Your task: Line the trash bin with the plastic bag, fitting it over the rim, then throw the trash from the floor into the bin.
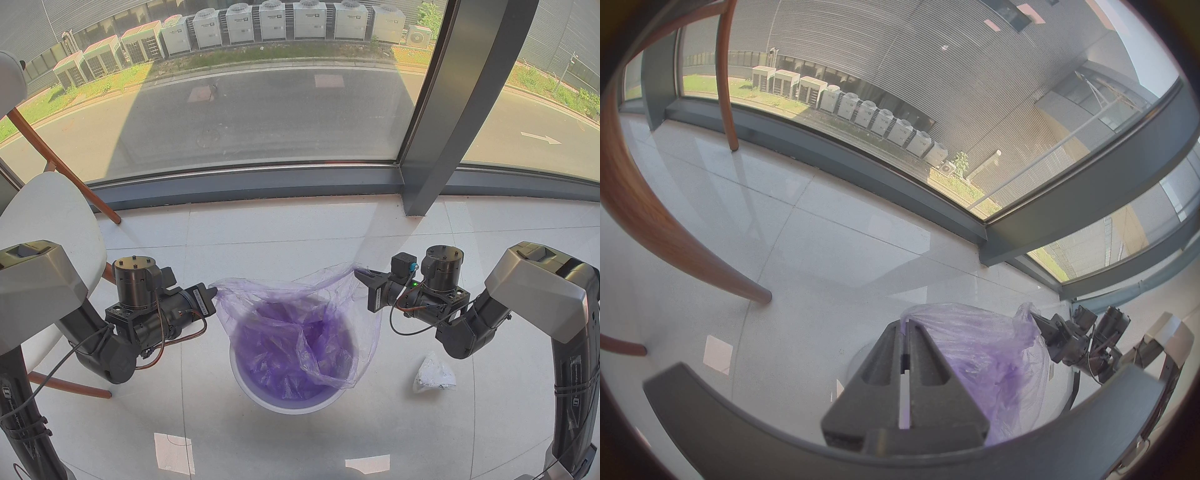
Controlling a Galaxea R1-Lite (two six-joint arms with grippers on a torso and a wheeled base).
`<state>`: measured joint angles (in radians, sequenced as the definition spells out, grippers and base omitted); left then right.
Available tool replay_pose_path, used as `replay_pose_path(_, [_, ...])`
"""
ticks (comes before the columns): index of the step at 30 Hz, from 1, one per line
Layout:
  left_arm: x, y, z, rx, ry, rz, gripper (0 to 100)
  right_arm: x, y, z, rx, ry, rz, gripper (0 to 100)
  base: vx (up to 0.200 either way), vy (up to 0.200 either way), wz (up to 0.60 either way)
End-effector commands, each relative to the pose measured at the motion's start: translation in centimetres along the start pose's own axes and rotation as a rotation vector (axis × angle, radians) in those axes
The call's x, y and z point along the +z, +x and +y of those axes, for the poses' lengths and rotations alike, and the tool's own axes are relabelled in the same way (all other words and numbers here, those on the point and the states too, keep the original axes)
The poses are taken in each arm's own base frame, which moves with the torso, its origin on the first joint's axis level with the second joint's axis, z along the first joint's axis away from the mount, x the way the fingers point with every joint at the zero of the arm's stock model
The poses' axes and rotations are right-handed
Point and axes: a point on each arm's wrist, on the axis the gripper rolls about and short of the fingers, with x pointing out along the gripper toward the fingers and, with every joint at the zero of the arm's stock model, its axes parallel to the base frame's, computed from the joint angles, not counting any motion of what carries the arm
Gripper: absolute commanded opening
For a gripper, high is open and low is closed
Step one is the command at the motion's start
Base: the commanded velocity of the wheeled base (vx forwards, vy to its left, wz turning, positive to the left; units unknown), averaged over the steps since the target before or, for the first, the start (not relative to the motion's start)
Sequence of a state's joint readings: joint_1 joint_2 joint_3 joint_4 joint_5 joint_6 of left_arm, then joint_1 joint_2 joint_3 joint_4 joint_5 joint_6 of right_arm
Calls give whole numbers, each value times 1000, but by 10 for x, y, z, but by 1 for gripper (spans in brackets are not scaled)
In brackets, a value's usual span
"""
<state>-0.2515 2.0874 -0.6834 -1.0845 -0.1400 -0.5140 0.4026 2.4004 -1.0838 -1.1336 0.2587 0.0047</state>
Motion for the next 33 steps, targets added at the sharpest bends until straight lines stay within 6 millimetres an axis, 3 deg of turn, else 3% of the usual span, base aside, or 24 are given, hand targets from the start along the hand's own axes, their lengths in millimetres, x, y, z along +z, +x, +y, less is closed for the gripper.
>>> replay_pose_path(1, [-7, 21, 6, 28, -40, 1, 0, -8, 10, -4, -39, 53, 1, 0, 0, 0, 0])
replay_pose_path(8, [-8, 30, 9, 86, -107, 8, 0, -13, 13, -12, -72, 88, 0, 0, 0, 0, 0])
replay_pose_path(14, [-23, 24, 17, 127, -114, 65, 0, -32, 11, -12, -73, 102, 58, 0, 0, 0, 0])
replay_pose_path(24, [-43, 8, 26, 168, -127, 137, 0, -45, 9, -8, -67, 107, 90, 0, 0, 0, 0])
replay_pose_path(31, [-46, -2, 27, 113, -120, 50, 0, -57, -1, 1, -55, 111, 115, 0, 0, 0, 0])
replay_pose_path(32, [-47, -2, 28, 110, -120, 43, 100, -57, -1, 0, -58, 111, 114, 0, 0, 0, 0])
replay_pose_path(33, [-49, -2, 30, 110, -120, 40, 100, -57, -1, -1, -61, 111, 113, 0, 0, 0, 0])
